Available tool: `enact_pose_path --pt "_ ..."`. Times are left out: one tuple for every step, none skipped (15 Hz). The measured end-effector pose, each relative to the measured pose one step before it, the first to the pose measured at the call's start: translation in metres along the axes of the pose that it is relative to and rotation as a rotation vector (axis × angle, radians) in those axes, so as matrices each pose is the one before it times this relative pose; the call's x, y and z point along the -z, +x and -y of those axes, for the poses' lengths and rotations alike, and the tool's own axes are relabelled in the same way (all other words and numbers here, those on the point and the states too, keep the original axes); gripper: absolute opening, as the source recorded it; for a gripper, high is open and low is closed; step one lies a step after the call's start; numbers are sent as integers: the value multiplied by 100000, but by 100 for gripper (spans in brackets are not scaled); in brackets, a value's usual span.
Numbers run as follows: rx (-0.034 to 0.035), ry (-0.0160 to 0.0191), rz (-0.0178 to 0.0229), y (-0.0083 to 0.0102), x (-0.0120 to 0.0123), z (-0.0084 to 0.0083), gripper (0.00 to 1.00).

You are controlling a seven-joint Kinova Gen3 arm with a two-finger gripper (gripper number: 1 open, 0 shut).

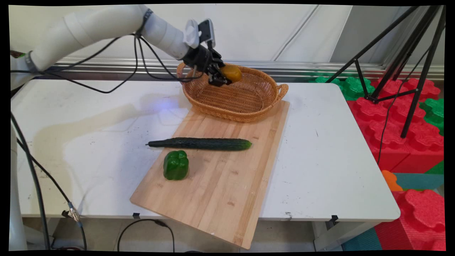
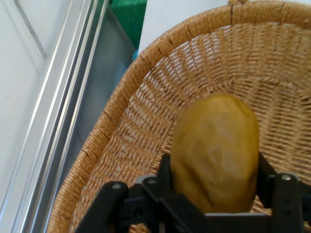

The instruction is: Place the picked object on the cutting board

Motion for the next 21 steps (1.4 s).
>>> enact_pose_path --pt "947 -379 -858 26 1090 -106 0" --pt "941 -391 -813 8 1124 -111 0" --pt "860 -522 -736 4 1103 -131 0" --pt "704 -584 -581 -10 918 -136 0" --pt "1057 -807 -885 20 1142 -212 0" --pt "1179 -979 -964 43 1104 -269 0" --pt "1061 -848 -841 23 954 -256 0" --pt "610 -671 -577 56 607 -215 0" --pt "891 -1141 -851 102 859 -361 0" --pt "870 -1437 -864 124 906 -486 0" --pt "773 -1665 -745 131 857 -566 0" --pt "509 -1633 -492 95 655 -585 0" --pt "435 -2217 -372 123 613 -761 0" --pt "497 -2155 -167 72 517 -783 0" --pt "299 -1942 92 23 304 -749 0" --pt "214 -2279 380 -64 234 -941 0" --pt "166 -2298 587 -111 85 -978 0" --pt "15 -1960 691 -116 -35 -862 0" --pt "-89 -2182 795 -156 -149 -1006 0" --pt "-63 -2022 807 -155 -256 -957 0" --pt "-53 -1629 645 -124 -285 -790 0"
